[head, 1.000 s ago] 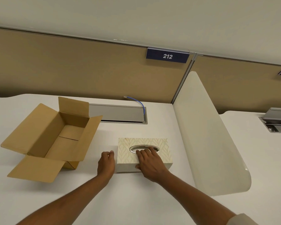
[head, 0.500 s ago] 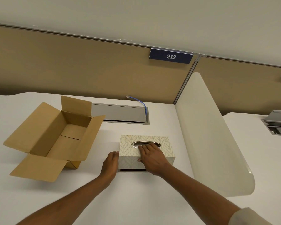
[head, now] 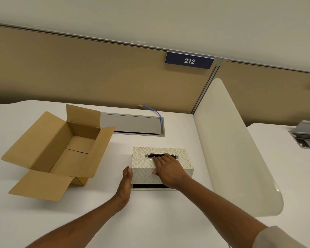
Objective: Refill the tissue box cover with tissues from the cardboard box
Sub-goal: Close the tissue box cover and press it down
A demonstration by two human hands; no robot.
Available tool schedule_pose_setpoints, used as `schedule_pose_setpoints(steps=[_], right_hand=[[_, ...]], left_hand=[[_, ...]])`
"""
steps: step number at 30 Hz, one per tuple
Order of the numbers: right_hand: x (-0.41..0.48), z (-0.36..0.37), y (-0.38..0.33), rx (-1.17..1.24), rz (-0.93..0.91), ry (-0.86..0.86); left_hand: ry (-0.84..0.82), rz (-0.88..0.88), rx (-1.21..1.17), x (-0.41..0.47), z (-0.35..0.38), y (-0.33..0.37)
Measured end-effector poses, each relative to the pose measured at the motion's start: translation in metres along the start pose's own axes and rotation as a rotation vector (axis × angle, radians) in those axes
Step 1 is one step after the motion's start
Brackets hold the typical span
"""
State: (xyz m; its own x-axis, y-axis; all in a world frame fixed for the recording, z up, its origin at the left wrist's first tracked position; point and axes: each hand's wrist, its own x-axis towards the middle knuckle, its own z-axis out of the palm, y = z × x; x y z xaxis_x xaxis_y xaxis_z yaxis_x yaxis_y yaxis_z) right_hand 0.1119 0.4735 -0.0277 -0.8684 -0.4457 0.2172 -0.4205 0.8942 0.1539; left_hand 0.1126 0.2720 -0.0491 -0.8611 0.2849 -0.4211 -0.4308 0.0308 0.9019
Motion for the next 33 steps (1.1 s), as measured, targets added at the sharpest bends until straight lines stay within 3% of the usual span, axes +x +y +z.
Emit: schedule_pose_setpoints(steps=[20, 26, 28, 30, 31, 33], right_hand=[[0.004, -0.004, 0.004, 0.029, 0.01, -0.08], [0.002, -0.003, 0.003, 0.035, 0.0, -0.061], [0.001, -0.004, 0.002, 0.036, 0.004, -0.061], [-0.001, -0.003, -0.001, 0.048, 0.012, -0.067], [-0.003, -0.003, -0.003, 0.054, 0.017, -0.074], [-0.009, -0.001, -0.008, 0.049, 0.026, -0.09]], left_hand=[[0.043, -0.078, 0.032, 0.012, 0.001, -0.015], [0.029, -0.02, 0.087, 0.013, 0.005, -0.012], [0.136, 0.086, 0.343, 0.013, 0.003, -0.01], [0.319, 0.299, 0.804, 0.016, -0.005, -0.006], [0.337, 0.445, 1.048, 0.019, -0.009, -0.002], [0.191, 0.684, 1.43, 0.022, -0.011, 0.009]])
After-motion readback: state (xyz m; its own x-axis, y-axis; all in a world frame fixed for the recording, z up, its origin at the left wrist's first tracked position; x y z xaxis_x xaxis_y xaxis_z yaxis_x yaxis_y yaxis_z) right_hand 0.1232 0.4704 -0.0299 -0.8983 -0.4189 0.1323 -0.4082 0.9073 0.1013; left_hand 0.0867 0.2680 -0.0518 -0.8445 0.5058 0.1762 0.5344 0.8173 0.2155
